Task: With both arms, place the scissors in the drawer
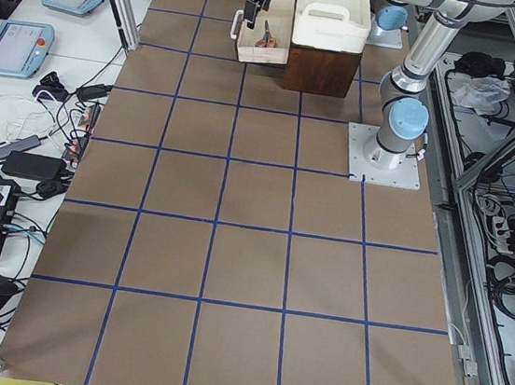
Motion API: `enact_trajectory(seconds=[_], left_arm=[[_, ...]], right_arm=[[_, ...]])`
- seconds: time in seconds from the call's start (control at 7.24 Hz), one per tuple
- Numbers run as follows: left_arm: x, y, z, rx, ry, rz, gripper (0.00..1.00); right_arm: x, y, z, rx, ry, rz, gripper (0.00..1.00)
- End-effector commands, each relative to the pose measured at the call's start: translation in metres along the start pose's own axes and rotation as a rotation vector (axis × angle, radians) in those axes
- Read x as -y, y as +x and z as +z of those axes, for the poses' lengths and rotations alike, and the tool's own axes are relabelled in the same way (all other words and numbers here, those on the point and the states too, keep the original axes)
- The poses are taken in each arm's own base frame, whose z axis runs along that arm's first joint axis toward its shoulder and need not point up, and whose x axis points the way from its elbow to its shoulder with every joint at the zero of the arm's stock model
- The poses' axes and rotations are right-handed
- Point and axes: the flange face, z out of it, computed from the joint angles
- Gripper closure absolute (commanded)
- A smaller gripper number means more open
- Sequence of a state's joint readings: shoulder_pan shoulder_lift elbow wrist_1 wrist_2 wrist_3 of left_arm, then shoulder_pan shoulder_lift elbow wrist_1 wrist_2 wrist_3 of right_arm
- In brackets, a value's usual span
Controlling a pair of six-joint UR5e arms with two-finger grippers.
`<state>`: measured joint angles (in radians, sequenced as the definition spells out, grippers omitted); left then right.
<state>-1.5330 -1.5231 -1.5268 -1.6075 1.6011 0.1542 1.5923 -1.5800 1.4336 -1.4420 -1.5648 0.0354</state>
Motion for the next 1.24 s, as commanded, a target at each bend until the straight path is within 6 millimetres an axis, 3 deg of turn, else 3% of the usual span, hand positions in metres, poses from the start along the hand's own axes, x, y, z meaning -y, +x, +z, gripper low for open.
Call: enact_trajectory(seconds=[0.0,0.28,1.11], left_arm=[[-0.003,-0.003,0.0,0.015,-0.007,-0.162,0.0],[-0.008,0.0,0.012,-0.013,-0.028,-0.205,0.0],[-0.005,0.005,0.004,-0.065,0.037,-0.127,0.0]], right_arm=[[0.0,0.0,0.0,-0.001,-0.001,0.0,0.0],[0.001,0.0,0.0,-0.001,-0.001,0.0,0.0],[0.0,0.0,0.0,-0.001,-0.001,0.0,0.0]])
